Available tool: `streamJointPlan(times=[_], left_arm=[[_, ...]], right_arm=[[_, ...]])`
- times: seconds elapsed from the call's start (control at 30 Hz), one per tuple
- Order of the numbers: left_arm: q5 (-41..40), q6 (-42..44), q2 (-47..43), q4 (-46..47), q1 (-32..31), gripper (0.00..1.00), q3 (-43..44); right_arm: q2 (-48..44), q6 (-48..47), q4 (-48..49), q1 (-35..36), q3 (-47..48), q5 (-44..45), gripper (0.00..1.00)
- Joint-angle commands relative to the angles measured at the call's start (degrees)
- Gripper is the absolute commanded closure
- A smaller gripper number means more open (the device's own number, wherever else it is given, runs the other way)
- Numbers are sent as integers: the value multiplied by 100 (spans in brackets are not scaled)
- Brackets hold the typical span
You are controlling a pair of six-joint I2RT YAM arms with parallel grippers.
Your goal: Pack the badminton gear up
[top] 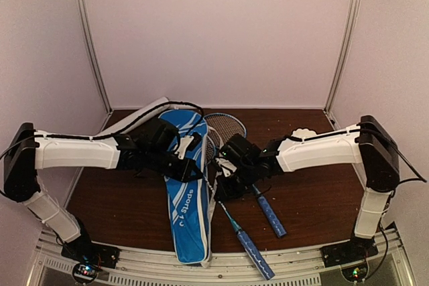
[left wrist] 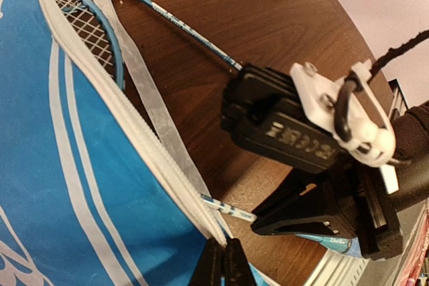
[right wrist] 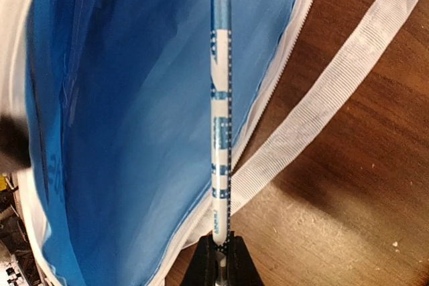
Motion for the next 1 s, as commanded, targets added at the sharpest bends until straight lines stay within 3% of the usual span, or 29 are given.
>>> streamJointPlan(times=[0.0,0.43,0.57,0.97], left_arm=[[501,-44,-254,634,-51,100,-147],[1045,273,-34,466,-51,100,-227],[1563,327,177,705,-51,100,-208],[2140,578,369,677,-51,100,-189]], right_arm=[[225,113,745,-41,307,-158,100],[366,74,1791,-212,159,-409,100],[356,-64,1987,-239,70,-354,100],[905,1085,3812,-674,135,-476,100]])
